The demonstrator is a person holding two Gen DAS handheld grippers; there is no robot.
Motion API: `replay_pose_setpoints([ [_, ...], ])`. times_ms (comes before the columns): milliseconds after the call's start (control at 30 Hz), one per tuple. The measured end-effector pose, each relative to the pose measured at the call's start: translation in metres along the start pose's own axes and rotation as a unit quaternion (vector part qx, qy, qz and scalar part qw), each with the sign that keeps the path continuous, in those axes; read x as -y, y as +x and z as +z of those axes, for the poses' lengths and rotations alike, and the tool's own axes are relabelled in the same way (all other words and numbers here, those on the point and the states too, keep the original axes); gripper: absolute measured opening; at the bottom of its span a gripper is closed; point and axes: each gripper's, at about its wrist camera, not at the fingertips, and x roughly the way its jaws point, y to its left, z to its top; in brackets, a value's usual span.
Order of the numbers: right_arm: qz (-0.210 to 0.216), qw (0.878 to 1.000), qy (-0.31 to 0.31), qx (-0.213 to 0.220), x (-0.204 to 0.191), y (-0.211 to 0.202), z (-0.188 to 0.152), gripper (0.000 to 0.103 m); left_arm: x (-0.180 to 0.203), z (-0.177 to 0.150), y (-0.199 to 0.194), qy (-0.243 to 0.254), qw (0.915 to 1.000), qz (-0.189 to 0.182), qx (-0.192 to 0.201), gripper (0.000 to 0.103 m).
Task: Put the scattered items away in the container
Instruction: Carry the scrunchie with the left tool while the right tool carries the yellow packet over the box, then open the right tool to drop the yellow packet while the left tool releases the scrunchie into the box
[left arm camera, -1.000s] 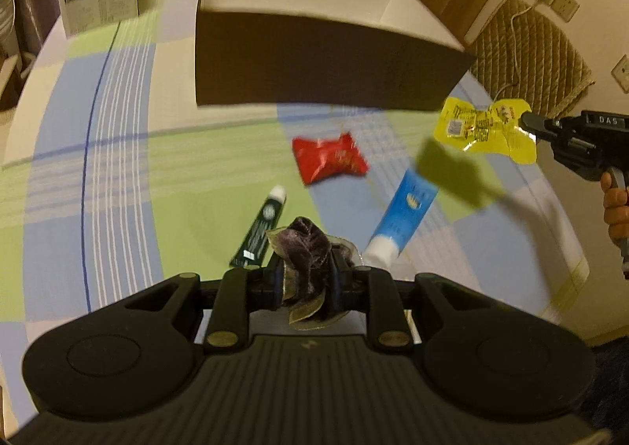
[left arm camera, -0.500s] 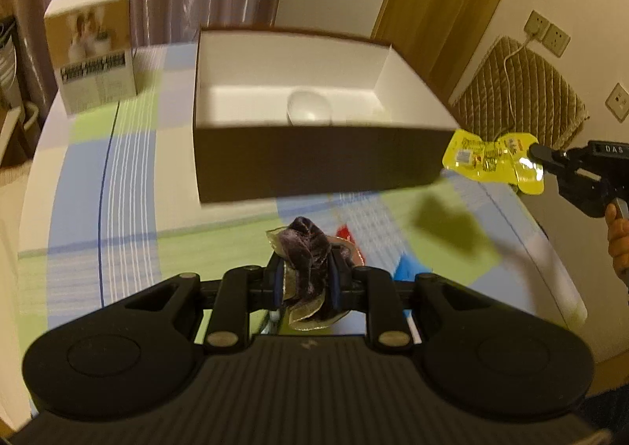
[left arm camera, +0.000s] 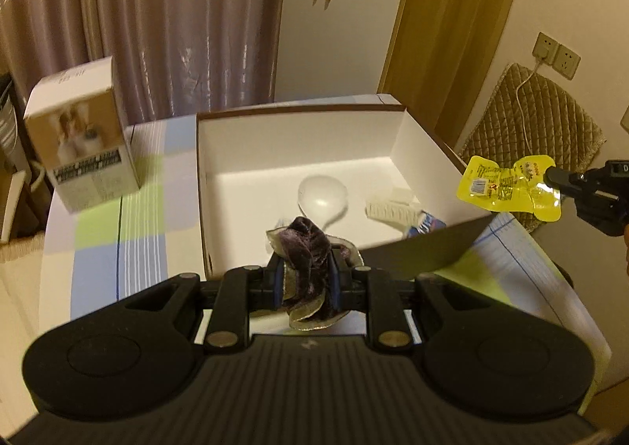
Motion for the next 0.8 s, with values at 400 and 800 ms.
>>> replay_pose_setpoints([
  [400, -0.034, 0.999, -0.005, 0.007, 0.004, 0.051, 0.026, 0.003, -0.011, 0.042, 0.059, 0.027, 0.9994, 0.004, -0.022, 0.018],
  [800, -0.097, 0.994, -0.042, 0.000, 0.013, 0.114, 0.049, 0.003, -0.023, 0.056, 0.102, 0.030, 0.9985, 0.002, -0.045, 0.018],
])
